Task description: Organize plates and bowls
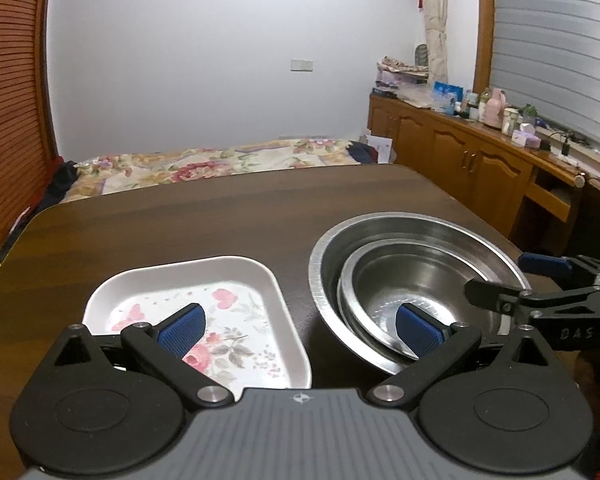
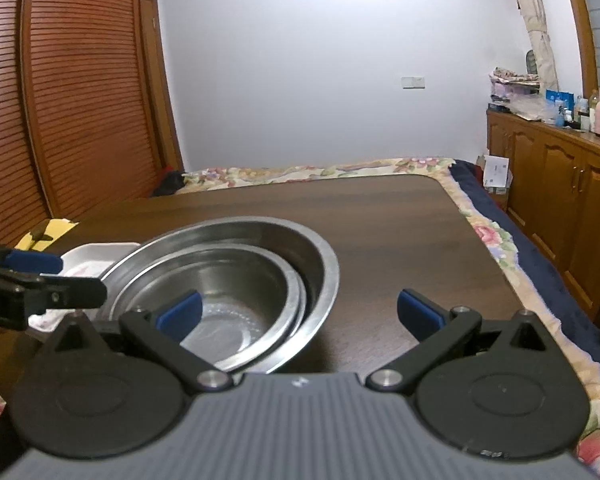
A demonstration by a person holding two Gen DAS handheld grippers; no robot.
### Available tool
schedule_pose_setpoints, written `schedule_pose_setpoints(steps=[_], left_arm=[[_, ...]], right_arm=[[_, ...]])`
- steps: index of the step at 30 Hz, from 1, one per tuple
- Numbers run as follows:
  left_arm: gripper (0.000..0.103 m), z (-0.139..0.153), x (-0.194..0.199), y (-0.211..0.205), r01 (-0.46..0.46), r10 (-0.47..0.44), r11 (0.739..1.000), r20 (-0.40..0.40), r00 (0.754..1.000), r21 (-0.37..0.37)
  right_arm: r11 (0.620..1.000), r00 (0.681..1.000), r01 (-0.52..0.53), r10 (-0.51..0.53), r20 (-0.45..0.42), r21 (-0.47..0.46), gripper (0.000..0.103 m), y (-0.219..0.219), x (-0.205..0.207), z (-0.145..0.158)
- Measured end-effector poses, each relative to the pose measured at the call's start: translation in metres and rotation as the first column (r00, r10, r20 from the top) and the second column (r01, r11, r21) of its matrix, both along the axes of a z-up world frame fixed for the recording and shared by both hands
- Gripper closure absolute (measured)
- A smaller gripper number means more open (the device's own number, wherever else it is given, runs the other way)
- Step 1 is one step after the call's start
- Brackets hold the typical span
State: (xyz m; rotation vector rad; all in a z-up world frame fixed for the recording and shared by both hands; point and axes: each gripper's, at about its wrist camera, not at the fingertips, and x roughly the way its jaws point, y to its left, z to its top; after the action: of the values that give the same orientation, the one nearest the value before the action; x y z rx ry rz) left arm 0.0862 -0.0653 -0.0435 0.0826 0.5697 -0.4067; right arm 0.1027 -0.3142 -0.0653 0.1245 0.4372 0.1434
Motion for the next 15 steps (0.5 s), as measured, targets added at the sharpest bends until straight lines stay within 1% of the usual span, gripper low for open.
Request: schedule_pose_setpoints(steps=[5,7,8,10,11,12,13,14,15], left_arm=[[0.01,-0.0019,-0.0002,0.0008,0.024,-0.024,0.999,-0.012,1.0,-0.036],[0.019,-0.0031,0.0001,0.0002,0.035,-0.036,0.998,-0.021,0.999,-0.048],[0.022,-0.0035,0.0004,-0.0003,0.039,-0.041,0.998,-0.026,0.999,-0.055],[0.033,-0.0044,0.0011,-0.0018,0.047,-0.05,0.997,-0.035,0.998,-0.068],[0.035,-0.0047,0.0015,-0.0022,0.049,-0.052,0.996,-0.037,0.998,-0.073],[0.041,-0.0054,0.0014,-0.0026,0.052,-0.055,0.996,-0.039,0.998,-0.079],[0.045,-0.0059,0.0016,-0.003,0.054,-0.057,0.995,-0.041,0.998,-0.085],[0.046,-0.0064,0.0019,-0.0034,0.051,-0.055,0.995,-0.044,0.998,-0.091],[0.048,-0.0068,0.0019,-0.0037,0.05,-0.055,0.994,-0.045,0.997,-0.096]], right_arm=[[1.0,1.0,-0.02,0.02,-0.005,0.011,0.0,0.0036,-0.0005,-0.0008],[0.999,1.0,-0.029,0.029,-0.005,0.018,0.001,0.0043,-0.0002,-0.0011],[0.999,0.999,-0.033,0.033,-0.005,0.021,0.009,0.0048,0.0001,-0.0011],[0.999,0.999,-0.037,0.037,-0.014,0.024,0.02,0.006,0.0012,-0.0015],[0.999,0.999,-0.037,0.038,-0.017,0.025,0.022,0.0065,0.0017,-0.0019],[0.999,0.999,-0.04,0.04,-0.017,0.027,0.024,0.0072,0.0016,-0.0024],[0.999,0.999,-0.041,0.042,-0.017,0.031,0.028,0.0082,0.0012,-0.003],[0.999,0.999,-0.042,0.042,-0.017,0.035,0.033,0.0084,0.0015,-0.0031],[0.998,0.999,-0.043,0.044,-0.017,0.037,0.035,0.0087,0.0016,-0.0031]])
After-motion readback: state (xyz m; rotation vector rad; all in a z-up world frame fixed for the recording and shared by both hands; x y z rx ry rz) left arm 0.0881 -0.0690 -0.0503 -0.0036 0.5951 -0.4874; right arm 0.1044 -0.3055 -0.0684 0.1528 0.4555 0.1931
